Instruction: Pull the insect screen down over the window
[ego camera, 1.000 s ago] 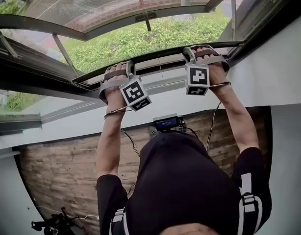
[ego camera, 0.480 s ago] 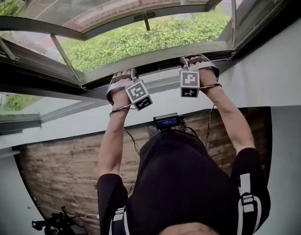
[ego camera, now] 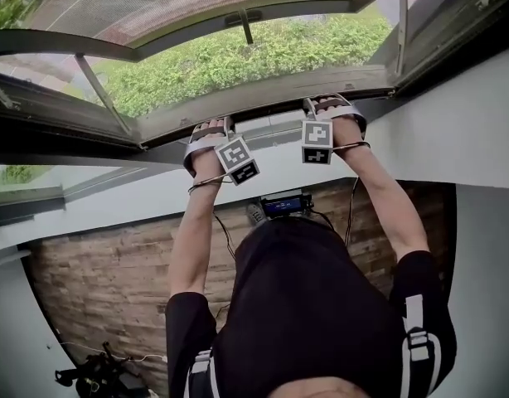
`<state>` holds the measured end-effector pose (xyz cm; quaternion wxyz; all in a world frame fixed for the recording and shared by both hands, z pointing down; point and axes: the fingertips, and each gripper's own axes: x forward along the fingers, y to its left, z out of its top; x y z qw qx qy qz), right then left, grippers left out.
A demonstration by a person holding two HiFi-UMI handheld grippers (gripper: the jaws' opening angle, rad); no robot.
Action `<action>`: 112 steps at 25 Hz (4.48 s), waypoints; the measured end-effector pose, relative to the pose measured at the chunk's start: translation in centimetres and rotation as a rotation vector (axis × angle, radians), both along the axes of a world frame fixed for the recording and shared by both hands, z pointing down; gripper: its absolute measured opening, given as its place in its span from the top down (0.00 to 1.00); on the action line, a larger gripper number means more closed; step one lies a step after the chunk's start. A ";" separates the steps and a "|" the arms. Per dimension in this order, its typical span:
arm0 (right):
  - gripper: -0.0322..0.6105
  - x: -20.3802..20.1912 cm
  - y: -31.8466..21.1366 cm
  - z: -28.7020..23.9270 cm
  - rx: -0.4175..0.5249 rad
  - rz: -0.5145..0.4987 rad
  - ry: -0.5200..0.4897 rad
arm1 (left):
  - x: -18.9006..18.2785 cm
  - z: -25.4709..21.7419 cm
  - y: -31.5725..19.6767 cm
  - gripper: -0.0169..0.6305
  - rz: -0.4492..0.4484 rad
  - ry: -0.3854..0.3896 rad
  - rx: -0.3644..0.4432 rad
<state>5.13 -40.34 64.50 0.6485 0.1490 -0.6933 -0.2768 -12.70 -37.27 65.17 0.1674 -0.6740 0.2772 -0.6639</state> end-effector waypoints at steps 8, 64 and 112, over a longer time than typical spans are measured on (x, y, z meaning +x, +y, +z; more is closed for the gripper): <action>0.93 0.0 -0.8 1.5 0.047 0.016 0.018 | 0.0 1.3 -0.7 0.95 -0.016 0.028 0.053; 0.92 1.3 15.0 -3.6 -0.301 0.367 -1.100 | 2.0 -10.4 17.5 0.91 -0.702 1.505 0.086; 0.92 18.4 58.6 -16.3 -0.253 0.587 -1.787 | 13.2 -25.0 55.5 0.91 -0.258 2.025 0.044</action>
